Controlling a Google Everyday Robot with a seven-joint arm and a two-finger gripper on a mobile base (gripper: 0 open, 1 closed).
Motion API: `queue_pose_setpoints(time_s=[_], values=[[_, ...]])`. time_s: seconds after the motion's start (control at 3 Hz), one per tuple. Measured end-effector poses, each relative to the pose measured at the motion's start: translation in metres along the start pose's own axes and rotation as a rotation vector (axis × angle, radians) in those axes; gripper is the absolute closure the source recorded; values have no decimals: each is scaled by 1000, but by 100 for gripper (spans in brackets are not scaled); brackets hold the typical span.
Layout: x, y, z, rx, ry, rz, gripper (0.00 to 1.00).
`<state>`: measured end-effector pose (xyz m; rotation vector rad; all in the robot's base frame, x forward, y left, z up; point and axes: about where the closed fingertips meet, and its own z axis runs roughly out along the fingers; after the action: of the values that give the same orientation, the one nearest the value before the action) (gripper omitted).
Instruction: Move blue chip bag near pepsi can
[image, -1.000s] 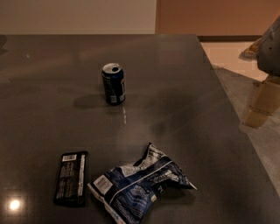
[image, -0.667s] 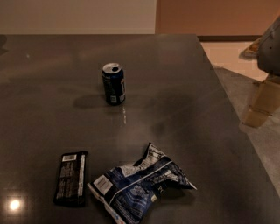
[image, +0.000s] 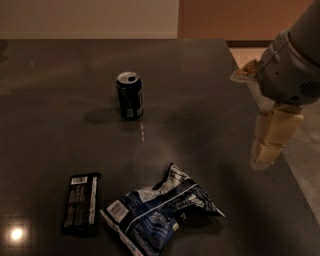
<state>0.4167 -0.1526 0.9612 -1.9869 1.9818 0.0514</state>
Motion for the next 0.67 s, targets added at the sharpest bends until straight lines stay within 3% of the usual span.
queue_pose_setpoints(time_s=[0.67], values=[[-55, 43, 55, -132, -75, -243, 0]])
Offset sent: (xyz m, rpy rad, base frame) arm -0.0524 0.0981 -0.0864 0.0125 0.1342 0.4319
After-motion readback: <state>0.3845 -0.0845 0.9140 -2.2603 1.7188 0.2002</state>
